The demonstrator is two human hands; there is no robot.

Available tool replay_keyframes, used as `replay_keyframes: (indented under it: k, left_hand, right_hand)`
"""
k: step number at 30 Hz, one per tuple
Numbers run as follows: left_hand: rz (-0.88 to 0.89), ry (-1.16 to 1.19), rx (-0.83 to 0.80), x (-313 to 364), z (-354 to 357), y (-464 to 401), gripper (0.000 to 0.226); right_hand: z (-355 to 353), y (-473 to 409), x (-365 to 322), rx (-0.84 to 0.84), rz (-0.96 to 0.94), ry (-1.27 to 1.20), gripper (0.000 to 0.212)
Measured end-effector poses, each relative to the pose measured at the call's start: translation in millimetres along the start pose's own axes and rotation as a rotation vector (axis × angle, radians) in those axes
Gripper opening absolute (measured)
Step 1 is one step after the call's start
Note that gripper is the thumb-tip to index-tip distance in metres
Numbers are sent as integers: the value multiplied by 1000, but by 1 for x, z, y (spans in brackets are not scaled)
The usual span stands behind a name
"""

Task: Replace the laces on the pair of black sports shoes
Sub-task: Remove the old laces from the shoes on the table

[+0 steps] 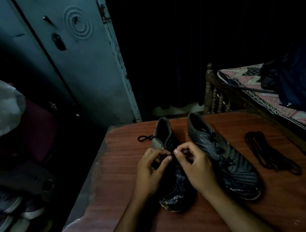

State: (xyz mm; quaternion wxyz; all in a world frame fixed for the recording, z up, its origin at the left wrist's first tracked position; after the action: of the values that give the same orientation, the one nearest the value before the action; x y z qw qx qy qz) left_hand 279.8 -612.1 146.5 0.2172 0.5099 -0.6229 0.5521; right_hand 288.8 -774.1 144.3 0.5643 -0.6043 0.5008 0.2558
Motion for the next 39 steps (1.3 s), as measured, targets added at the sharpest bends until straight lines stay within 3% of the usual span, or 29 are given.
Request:
replay_keyframes:
  k: [10, 16, 21, 30, 34, 39]
  left_hand:
    - [3, 25, -75, 5, 1, 7, 20]
    - [-85, 53, 47, 1, -4, 3, 28]
    - [-108, 105, -17, -1, -4, 1, 13]
    - [-92, 226, -76, 4, -6, 5, 11]
    - [-73, 264, -199, 8, 3, 11, 13]
    - [-126, 237, -16, -1, -5, 4, 33]
  right_hand:
    - [8, -5, 7, -64, 0, 1, 15]
    - [10, 2, -4, -163, -76, 23, 10]
    - [13, 7, -5, -266, -103, 84, 7]
    - [8, -2, 4, -137, 57, 6, 26]
    - [9, -2, 7, -118, 45, 26, 13]
    - [8, -1, 4, -180, -6, -19, 15]
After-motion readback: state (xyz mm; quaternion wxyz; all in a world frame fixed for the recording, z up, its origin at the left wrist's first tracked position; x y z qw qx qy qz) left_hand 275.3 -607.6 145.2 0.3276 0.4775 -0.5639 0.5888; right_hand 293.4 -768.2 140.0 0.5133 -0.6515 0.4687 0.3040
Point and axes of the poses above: each hand's wrist, its own y-axis away from the middle knuckle, its own z-axis out of the palm, x = y × z, the point moved 5 cm from there along -y, towards the middle knuckle, and after that the axes turned 6 degrees about x, right-handed, at the moved point
